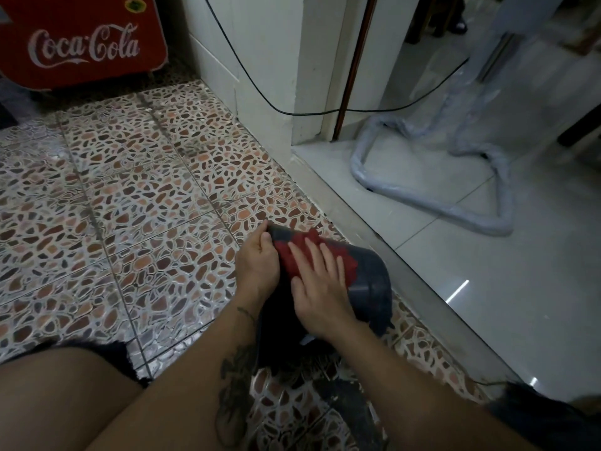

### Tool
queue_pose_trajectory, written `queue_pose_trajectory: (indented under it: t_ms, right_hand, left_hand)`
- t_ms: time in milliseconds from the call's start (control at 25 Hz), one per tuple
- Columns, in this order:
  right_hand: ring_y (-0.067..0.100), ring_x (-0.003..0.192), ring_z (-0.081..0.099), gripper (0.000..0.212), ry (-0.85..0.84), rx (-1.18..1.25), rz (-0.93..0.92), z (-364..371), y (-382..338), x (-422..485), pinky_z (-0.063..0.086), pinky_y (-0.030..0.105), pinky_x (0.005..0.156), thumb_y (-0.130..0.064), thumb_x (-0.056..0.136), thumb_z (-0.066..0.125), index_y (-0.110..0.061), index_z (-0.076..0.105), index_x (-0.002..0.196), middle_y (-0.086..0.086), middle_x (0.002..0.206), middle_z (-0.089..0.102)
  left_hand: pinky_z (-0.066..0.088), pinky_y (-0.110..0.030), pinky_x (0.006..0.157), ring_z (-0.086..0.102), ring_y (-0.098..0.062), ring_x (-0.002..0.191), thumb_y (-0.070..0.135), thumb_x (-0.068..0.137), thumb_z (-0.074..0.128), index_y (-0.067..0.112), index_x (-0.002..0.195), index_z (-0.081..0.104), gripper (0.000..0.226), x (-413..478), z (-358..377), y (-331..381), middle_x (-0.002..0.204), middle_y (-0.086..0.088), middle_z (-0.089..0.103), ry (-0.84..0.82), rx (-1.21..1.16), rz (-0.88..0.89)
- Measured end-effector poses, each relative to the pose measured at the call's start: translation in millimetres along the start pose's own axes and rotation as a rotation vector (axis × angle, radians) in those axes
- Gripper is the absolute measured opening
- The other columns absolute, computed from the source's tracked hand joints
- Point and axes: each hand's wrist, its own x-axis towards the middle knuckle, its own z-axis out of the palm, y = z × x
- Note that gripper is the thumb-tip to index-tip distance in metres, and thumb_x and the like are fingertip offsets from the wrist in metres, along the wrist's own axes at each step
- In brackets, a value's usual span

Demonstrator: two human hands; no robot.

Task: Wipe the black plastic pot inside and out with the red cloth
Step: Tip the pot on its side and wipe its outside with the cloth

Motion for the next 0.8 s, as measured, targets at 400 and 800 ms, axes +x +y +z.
queue_pose_trajectory:
  t_ms: [400, 800]
  right_hand:
    - [0.025, 0.155, -0.009, 0.062, 0.014, 0.017, 0.513, -28.8, 65.8, 39.9, -0.006, 0.055, 0.122, -0.05, 0.099, 0.022, -0.041, 0.008, 0.159, 0.0, 0.171, -0.002]
    - [0.025, 0.155, -0.006, 0.06, -0.043, -0.025, 0.406, -30.4, 61.1, 37.1, -0.007, 0.056, 0.12, -0.053, 0.099, 0.018, -0.046, 0.006, 0.157, -0.003, 0.171, 0.0]
  left_hand:
    - [0.028, -0.037, 0.117, 0.038, -0.02, 0.141, 0.029, 0.102, 0.038, 0.015, 0.148, 0.044, 0.048, -8.3, 5.3, 6.6, 0.153, -0.003, 0.044, 0.044, 0.158, 0.101]
    - [0.037, -0.042, 0.107, 0.041, -0.024, 0.136, 0.034, 0.099, 0.031, 0.019, 0.152, 0.028, 0.055, -26.3, 11.7, 11.8, 0.159, -0.004, 0.032, -0.005, 0.473, 0.259]
